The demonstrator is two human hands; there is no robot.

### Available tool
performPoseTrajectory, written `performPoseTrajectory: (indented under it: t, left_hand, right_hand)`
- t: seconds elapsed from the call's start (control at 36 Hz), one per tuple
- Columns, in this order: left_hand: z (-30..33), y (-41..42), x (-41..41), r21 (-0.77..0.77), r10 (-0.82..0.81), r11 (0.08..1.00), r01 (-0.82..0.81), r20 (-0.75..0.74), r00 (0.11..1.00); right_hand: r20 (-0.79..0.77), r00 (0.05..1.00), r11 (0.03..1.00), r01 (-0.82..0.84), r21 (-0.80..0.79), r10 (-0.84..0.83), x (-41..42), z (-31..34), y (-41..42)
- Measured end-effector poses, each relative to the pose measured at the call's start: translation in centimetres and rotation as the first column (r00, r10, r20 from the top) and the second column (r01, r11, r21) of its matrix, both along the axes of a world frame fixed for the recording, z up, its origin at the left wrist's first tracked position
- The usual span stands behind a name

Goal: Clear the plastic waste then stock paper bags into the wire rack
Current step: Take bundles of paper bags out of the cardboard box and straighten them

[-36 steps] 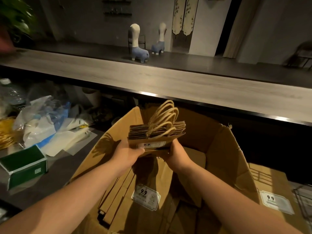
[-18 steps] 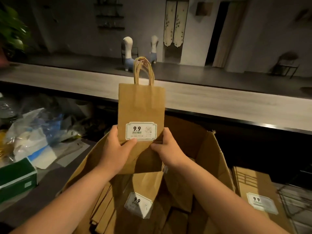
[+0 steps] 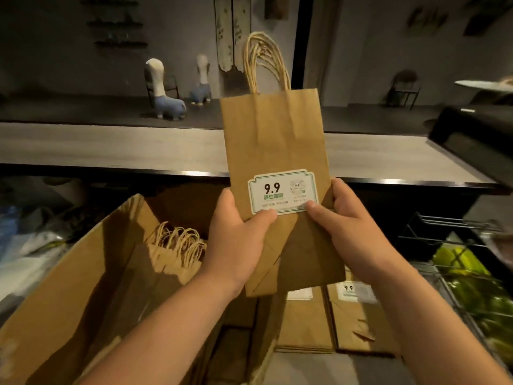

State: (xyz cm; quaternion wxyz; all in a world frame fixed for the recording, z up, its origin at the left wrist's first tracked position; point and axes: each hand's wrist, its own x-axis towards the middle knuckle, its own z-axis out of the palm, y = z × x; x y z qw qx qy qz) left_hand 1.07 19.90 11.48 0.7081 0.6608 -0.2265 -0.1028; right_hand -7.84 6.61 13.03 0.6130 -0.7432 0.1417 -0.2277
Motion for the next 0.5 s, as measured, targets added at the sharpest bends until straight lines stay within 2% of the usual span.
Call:
performPoseTrajectory:
  t: [0.17,0.31,0.5]
  left_hand:
    - [-1.9,-5.7,-4.9,0.177,-0.103,0.978,0.113,-0.067,0.992]
    - [-6.0,-8.0,-7.7,0.449,-0.064,0.888,0.096,-0.086,0.994]
    - [-11.3,-9.5,-9.4,0.567,0.066,0.819,0.085,-0.24,0.968]
  right_hand:
    - [-0.061,0.993,0.993,0.101,0.06,-0.097,-5.3,-3.0,-4.9]
    - [-0.168,0.977,0.975,0.155,0.161,-0.128,-7.9,-8.1,-6.4]
    - [-0.309,0.943,0.941,0.208,0.267,-0.121,-9.0,-15.7,-6.9]
